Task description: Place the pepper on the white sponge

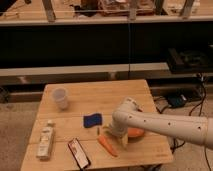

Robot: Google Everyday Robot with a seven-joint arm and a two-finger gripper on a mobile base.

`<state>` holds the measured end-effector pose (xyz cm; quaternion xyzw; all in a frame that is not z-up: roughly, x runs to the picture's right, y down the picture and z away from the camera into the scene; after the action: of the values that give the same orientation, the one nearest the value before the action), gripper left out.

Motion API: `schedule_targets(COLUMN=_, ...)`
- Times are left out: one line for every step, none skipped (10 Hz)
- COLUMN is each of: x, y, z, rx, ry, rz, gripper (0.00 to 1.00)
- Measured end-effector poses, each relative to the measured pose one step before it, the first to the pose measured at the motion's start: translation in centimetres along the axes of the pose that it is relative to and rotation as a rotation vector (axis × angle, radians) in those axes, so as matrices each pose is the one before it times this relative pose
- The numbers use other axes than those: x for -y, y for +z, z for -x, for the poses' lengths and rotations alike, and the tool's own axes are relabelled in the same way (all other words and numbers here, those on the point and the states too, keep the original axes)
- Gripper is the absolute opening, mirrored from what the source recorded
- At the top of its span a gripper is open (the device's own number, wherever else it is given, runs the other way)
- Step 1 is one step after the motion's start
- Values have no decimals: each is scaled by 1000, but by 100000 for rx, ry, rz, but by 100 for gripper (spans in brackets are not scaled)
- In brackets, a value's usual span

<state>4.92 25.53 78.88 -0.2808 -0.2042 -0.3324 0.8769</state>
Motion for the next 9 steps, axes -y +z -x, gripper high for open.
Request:
schedule_targets(x=-125, y=-460, z=-203, rx=970, ry=7421, rz=1293, gripper=80)
schedule_targets(x=92, y=-539, z=58, rx=2606, ry=10828, rz=209, gripper=80)
schedule_targets(x=-281, y=-410, z=-137, rx=2036, ry=7026, rz=833, gripper=80)
schedule_targets(x=-254, y=-278, z=-37, rx=2623, ry=4827, rz=918, gripper=80)
schedule_targets(x=-321, y=-263, z=-7, rx=2637, ry=3150, rz=573, gripper=80)
schedule_targets(x=-243, y=-48, z=244, rx=2308, ry=1095, rz=545, gripper=80)
schedule_targets(x=-331, y=78, z=103, rx=632, ry=646, rz=769, gripper=80)
schedule_targets(x=-409, y=236, z=540, rx=-758, ry=1413, rz=799, gripper=80)
schedule_targets(x=-60, y=182, z=779, rx=-2969, ry=381, rz=43, gripper=80)
